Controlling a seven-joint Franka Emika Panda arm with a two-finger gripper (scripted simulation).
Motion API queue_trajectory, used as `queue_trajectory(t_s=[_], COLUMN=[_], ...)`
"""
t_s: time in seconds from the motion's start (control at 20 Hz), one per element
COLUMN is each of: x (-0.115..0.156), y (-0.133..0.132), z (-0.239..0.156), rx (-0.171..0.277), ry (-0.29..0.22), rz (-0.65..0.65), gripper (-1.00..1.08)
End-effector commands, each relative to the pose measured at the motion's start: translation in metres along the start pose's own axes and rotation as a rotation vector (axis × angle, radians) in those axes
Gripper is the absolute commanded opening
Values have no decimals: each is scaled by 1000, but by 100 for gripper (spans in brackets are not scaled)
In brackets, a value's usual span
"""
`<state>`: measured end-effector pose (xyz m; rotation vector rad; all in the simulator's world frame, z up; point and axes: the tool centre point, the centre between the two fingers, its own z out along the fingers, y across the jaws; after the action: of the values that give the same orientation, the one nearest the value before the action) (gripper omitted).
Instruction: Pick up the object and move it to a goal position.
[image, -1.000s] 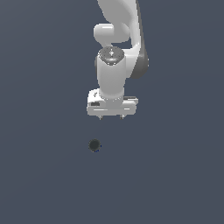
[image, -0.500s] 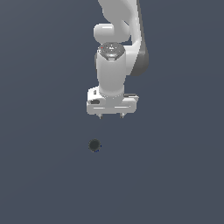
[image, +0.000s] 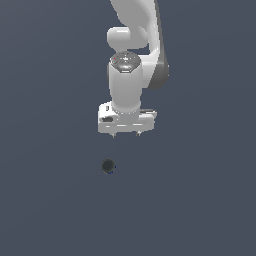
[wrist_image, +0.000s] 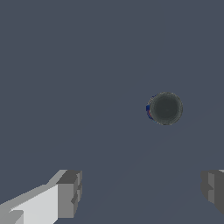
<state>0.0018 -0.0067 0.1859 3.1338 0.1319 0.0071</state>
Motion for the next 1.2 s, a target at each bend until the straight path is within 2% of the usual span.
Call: queue_trajectory(t_s=[0.0, 1.15], x=[3, 50], y=[4, 80], z=[5, 107], rx=[-1, 3], ry=[-1, -4], rz=[-21, -407], gripper=[100, 100])
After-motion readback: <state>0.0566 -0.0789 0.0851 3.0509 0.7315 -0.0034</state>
